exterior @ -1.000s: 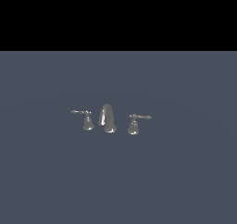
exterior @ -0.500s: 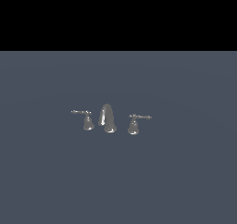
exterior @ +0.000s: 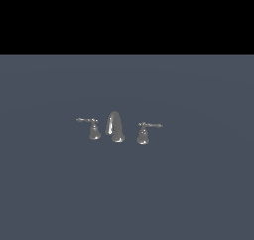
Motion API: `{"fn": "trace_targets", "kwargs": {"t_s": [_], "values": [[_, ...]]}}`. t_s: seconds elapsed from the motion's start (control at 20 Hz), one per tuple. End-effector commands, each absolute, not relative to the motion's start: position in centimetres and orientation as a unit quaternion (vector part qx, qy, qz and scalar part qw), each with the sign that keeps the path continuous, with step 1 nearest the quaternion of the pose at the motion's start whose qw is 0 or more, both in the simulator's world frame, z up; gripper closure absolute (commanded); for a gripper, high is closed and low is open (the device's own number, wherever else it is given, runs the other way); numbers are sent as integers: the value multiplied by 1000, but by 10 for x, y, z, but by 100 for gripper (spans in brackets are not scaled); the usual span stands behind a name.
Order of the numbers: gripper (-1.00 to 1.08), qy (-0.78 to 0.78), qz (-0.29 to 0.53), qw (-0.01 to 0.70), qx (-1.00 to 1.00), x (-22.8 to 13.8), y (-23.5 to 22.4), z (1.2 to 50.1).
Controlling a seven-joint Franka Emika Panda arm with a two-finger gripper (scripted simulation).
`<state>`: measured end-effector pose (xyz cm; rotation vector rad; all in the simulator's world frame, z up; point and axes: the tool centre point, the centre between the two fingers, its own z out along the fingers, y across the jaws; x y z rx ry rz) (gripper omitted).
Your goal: Turn on the faucet by rotating a designated handle.
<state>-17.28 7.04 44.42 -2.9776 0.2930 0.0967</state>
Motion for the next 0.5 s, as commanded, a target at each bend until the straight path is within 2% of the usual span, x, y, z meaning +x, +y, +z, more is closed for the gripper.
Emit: {"fn": "trace_targets", "kwargs": {"t_s": [0.0, 0.45], "values": [[108, 131, 46, 90, -986, -156, 80, 430], [108, 262, 96, 118, -953, -102, 112, 370]]}}
